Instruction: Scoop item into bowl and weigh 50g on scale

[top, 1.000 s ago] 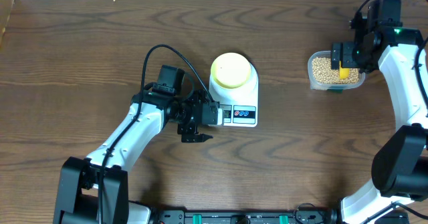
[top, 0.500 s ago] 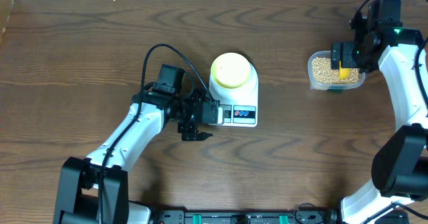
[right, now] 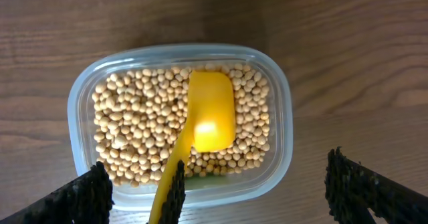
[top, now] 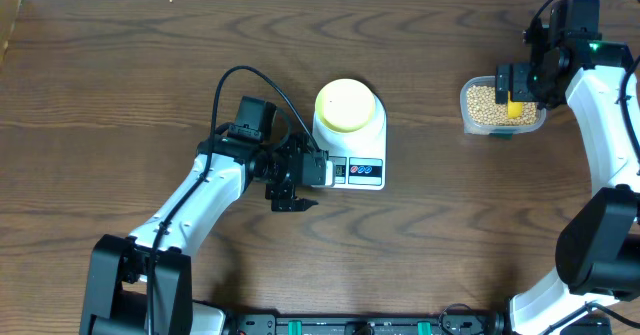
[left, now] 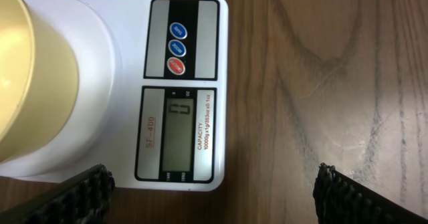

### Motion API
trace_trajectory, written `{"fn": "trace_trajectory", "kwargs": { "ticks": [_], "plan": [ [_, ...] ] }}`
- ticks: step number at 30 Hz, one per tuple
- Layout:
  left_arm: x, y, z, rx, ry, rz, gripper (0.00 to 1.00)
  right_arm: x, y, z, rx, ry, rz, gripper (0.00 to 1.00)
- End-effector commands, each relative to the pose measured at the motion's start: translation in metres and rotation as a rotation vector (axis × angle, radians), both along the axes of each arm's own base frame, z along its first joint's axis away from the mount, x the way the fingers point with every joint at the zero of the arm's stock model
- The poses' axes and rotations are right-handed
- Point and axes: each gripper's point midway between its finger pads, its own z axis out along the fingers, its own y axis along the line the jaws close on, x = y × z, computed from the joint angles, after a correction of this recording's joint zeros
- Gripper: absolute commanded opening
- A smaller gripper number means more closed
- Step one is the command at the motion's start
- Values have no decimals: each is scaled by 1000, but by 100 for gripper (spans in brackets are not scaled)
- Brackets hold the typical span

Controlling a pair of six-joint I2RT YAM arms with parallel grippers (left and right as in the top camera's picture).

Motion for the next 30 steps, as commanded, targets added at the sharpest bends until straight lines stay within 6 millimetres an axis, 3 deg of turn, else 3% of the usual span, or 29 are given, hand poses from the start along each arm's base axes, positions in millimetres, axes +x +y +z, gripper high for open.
{"fn": "trace_trajectory", "kwargs": {
  "ticks": [1,8,15,21,25,28,30],
  "plan": [
    [-7,1,-5,8,37,7,98,7,-5,2,-10,-33,-16,99],
    [-10,2,-6,9,49,7,98,9,1,5,33,-43,-21,99],
    [-10,-5,-1,-38,89,48,98,-3,-9,30,51,-3,-76,99],
    [-5,-5,0,-46,104,96,98,-10,-1,19,132,29,-86,99],
    [-4,-6,0,-48,97,95,98,-2,11,4,169,9,10,86],
    [-4,-5,0,-48,98,95,98,0,14,-3,170,-1,16,68],
    [-4,-5,0,-48,98,95,98,1,15,-8,169,-6,19,64]
  ]
}}
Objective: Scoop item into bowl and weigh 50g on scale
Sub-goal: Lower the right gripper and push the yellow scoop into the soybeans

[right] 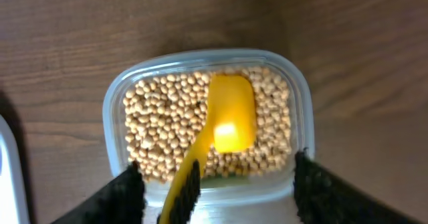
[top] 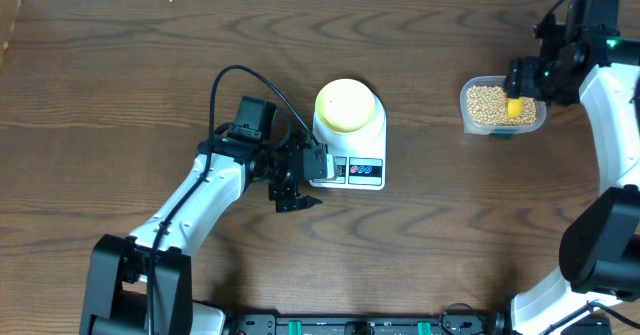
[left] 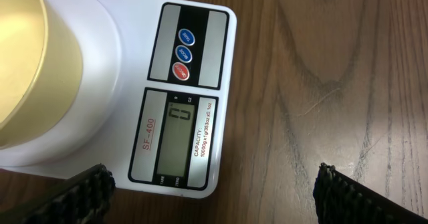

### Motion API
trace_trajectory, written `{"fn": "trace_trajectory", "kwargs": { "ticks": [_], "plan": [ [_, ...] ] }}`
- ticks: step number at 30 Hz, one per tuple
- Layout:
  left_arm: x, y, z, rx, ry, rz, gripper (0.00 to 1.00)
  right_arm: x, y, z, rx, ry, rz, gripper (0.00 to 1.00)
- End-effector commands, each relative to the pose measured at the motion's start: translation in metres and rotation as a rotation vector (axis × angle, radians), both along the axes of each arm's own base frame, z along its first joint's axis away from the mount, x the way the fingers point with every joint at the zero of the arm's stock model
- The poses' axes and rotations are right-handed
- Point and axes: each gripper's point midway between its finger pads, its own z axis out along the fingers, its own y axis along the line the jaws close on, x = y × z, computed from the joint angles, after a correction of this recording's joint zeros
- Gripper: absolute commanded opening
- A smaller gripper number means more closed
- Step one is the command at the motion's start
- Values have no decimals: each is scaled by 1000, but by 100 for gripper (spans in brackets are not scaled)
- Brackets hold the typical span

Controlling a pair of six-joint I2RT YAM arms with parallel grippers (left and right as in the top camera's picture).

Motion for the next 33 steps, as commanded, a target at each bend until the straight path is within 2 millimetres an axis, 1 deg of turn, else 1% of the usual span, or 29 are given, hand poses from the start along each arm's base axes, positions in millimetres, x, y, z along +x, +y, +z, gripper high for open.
{"fn": "trace_trajectory", "kwargs": {
  "ticks": [1,5,9,10,11,12,13,15,17,21,23,26,28,29,31,33],
  "plan": [
    [-5,-1,-3,-9,24,3,98,-2,11,-17,25,15,35,63],
    [-5,-1,-3,-9,24,3,98,0,13,-30,18,2,41,63],
    [-5,-1,-3,-9,24,3,98,6,9,-41,-8,-34,34,60],
    [-5,-1,-3,-9,24,3,98,7,9,-45,-8,-40,34,57],
    [-5,-1,-3,-9,24,3,98,6,9,-48,-9,-39,35,52],
    [-5,-1,-3,-9,24,3,98,5,9,-53,-10,-39,35,45],
    [-5,-1,-3,-9,24,3,98,4,8,-56,-13,-38,41,42],
    [-5,-1,-3,-9,24,3,98,3,4,-61,-36,-35,37,32],
    [-5,-1,-3,-9,24,3,98,2,0,-62,-57,-30,27,23],
    [-5,-1,-3,-9,24,3,98,3,2,-61,-52,-36,30,24],
    [-5,-1,-3,-10,24,3,98,4,1,-60,-56,-42,35,23],
    [-5,-1,-3,-9,24,3,98,7,1,-59,-79,-54,82,14],
    [-5,-1,-3,-9,23,3,98,7,0,-59,-105,-54,129,4],
    [-5,-1,-3,-10,24,3,98,5,-4,-60,-133,-46,130,1],
    [-5,-1,-3,-10,24,3,98,4,-12,-60,-162,-36,102,1],
    [-5,-1,-3,-10,24,3,98,4,-15,-60,-133,-41,53,1]
  ]
}}
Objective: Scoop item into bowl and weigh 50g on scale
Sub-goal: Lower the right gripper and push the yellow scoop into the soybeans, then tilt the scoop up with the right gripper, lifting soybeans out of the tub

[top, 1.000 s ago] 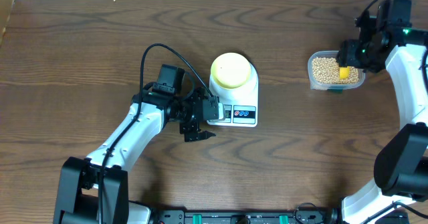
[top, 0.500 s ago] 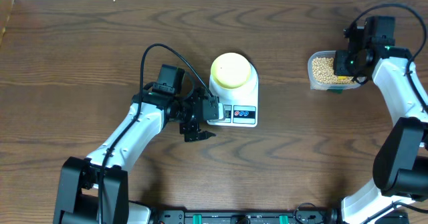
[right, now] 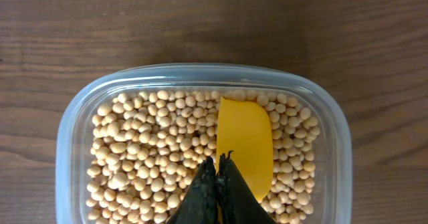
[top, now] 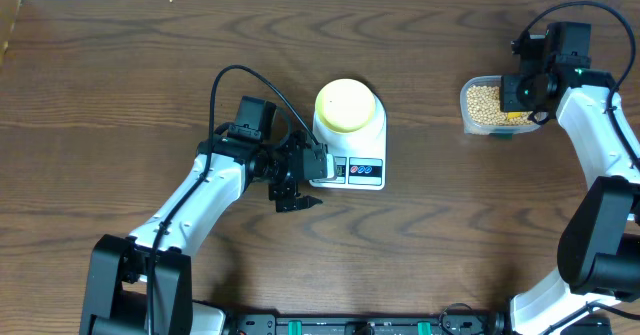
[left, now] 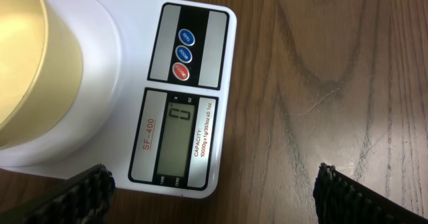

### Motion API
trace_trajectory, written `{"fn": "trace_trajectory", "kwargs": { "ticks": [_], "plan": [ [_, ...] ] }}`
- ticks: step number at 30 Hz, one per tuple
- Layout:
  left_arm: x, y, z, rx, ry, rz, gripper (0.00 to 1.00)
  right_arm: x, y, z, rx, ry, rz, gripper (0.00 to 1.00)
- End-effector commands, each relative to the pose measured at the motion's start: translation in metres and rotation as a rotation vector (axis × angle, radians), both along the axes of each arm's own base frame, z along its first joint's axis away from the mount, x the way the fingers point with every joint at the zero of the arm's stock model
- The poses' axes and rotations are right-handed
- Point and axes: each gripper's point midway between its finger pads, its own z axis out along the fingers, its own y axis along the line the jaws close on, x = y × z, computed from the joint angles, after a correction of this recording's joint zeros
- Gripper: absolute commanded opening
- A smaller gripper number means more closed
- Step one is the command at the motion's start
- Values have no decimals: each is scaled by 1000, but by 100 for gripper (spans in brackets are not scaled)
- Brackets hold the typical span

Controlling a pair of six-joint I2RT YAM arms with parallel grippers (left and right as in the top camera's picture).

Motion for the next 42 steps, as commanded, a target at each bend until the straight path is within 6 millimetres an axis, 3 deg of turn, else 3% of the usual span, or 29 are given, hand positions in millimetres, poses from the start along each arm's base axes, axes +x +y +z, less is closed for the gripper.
{"fn": "trace_trajectory", "kwargs": {
  "ticks": [1,4,7,11,21,33,37,42],
  "plan": [
    [-5,-1,-3,-9,24,3,98,-8,-16,-11,-14,33,-48,1],
    [-5,-1,-3,-9,24,3,98,-6,0,-7,158,11,-20,1],
    [-5,-1,-3,-9,24,3,98,-8,1,-5,243,9,-46,1],
    [-5,-1,-3,-9,25,3,98,-14,-9,-7,274,26,-97,1],
    [-5,-1,-3,-9,25,3,98,-19,-5,-2,403,25,-86,1],
    [-5,-1,-3,-9,25,3,98,-24,5,-21,475,22,-124,1],
    [-5,-1,-3,-9,25,3,98,-17,9,-16,538,-11,-137,1],
    [-5,-1,-3,-9,25,3,98,-7,10,6,721,-73,-172,1]
  ]
}}
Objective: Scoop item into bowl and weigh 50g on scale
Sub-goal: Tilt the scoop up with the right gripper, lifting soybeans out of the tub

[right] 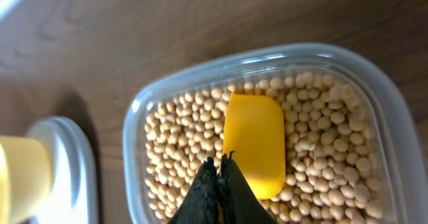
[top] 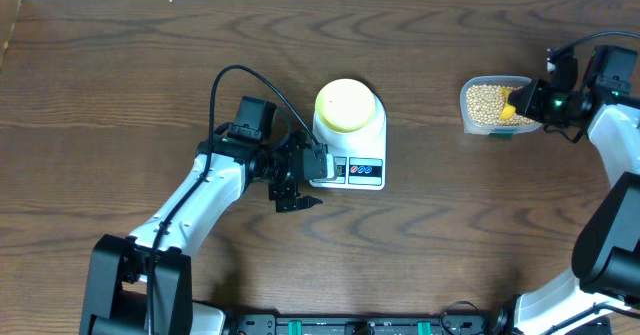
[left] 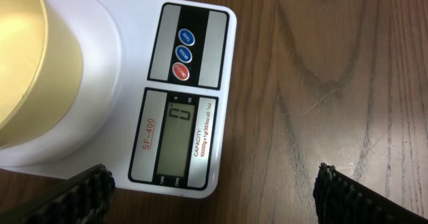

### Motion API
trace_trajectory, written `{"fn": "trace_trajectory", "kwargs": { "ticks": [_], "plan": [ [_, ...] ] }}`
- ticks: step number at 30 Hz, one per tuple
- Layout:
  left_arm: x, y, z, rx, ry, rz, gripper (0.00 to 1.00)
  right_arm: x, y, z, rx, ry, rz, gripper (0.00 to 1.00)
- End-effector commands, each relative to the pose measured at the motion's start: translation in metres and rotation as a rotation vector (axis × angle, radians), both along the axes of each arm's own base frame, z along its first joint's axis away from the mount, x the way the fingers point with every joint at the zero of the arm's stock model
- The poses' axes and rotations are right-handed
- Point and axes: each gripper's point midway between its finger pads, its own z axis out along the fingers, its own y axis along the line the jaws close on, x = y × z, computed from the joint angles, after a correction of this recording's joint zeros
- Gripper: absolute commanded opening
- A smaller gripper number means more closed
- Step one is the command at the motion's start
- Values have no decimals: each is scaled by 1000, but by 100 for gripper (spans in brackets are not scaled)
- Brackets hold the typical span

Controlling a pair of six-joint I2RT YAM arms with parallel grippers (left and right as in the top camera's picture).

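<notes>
A clear tub of soybeans stands at the right of the table. A yellow scoop lies with its head on the beans. My right gripper is shut on the scoop's handle, which its fingers hide, and reaches in from the tub's right side. The white scale sits mid-table with a yellow bowl on it; its display reads 0. My left gripper hangs open over the scale's front corner, holding nothing.
Bare wooden table lies between the scale and the tub. The left arm stretches from the lower left to the scale. The scale's platform shows at the left edge of the right wrist view.
My right wrist has moved to the right of the tub and tilted, still shut on the scoop handle; the scale now shows in its view. The left arm has not moved.
My right gripper was open over the tub, with the scoop lying in the beans. It was still open a second later, a little higher. Then it was shut on the scoop handle, and now it holds it from the tub's right side. The scale has read 0 throughout.
</notes>
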Motion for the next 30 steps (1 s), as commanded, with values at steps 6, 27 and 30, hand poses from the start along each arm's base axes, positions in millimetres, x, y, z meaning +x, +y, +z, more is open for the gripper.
{"fn": "trace_trajectory", "kwargs": {
  "ticks": [6,27,30],
  "plan": [
    [-5,-1,-3,-9,24,3,98,-9,-15,11,250,7,-90,1],
    [-5,-1,-3,-9,24,3,98,-34,-69,51,522,-135,-138,1],
    [-5,-1,-3,-9,24,3,98,-35,-68,53,538,-135,-133,1]
  ]
}}
